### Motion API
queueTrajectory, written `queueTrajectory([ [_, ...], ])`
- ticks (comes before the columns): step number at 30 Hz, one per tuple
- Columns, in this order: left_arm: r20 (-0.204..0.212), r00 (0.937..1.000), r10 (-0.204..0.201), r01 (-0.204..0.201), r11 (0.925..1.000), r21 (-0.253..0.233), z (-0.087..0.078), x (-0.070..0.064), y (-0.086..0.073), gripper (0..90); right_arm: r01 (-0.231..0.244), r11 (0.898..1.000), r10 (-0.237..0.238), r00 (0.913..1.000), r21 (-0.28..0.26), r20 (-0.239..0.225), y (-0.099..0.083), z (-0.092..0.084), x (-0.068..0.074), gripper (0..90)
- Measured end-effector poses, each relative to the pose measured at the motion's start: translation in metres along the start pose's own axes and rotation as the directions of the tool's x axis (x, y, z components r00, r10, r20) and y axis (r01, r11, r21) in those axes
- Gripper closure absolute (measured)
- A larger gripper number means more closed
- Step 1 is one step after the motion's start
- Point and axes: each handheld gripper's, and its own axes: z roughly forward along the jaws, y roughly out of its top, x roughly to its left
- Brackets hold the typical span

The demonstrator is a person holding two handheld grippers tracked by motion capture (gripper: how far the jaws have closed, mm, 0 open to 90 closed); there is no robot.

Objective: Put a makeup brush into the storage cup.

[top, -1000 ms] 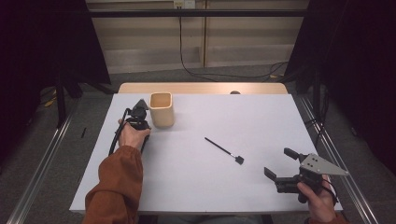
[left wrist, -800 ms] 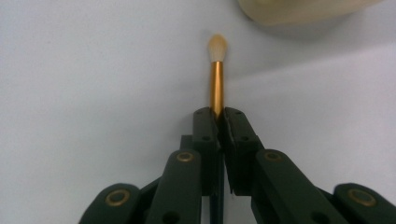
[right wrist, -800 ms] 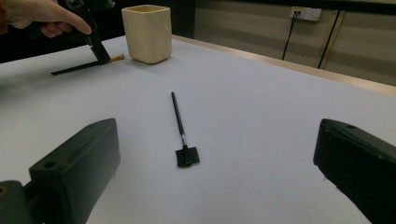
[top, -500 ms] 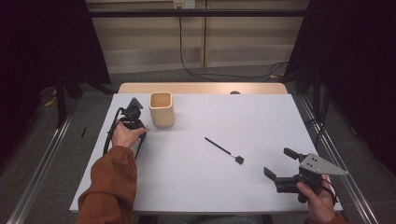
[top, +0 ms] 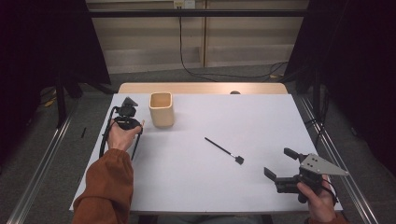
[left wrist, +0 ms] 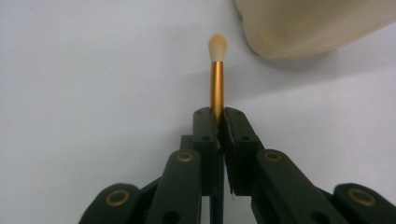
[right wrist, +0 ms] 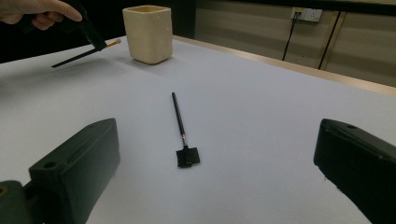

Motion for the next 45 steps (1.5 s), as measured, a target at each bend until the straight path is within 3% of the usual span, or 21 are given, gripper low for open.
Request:
queueTrajectory([
  [4,0.028,0.9996,-0.006,0.007,0.9993,-0.038,-0.003,0.003,-0.003,84.3,0.005,1.000,-0.005,1.0000,-0.002,-0.004,0.000,0.000,0.000,0.0],
  [11,0.031,0.9995,0.006,-0.003,0.9946,-0.104,-0.008,0.005,-0.012,84.2,0.001,1.000,-0.001,1.0000,-0.003,-0.007,0.000,0.000,0.000,0.0],
  [16,0.057,0.9983,0.015,-0.005,0.9855,-0.170,-0.017,0.004,-0.017,84.2,0.002,1.000,-0.002,0.9999,-0.007,-0.014,0.000,-0.001,0.000,0.0],
  [23,0.080,0.9967,0.013,0.004,0.9781,-0.208,-0.024,0.007,-0.020,84.2,-0.001,1.000,0.001,0.9996,-0.009,-0.027,0.000,-0.001,0.000,0.0],
  [29,0.078,0.9953,0.058,-0.038,0.9690,-0.244,-0.025,0.004,-0.026,84.2,-0.005,1.000,0.004,0.9996,-0.012,-0.028,0.000,-0.001,-0.001,0.0],
  [38,0.093,0.9936,0.064,-0.028,0.9380,-0.345,-0.032,0.005,-0.034,84.2,-0.004,1.000,0.004,0.9996,-0.012,-0.028,0.000,-0.001,-0.001,0.0],
  [40,0.112,0.9915,0.067,-0.024,0.9373,-0.348,-0.032,0.005,-0.036,84.2,-0.004,1.000,0.003,0.9995,-0.011,-0.031,0.000,-0.001,-0.001,0.0],
  [45,0.128,0.9879,0.088,-0.032,0.9205,-0.389,-0.036,0.007,-0.039,84.2,-0.009,1.000,0.009,0.9992,-0.011,-0.038,0.000,0.000,-0.001,0.0],
])
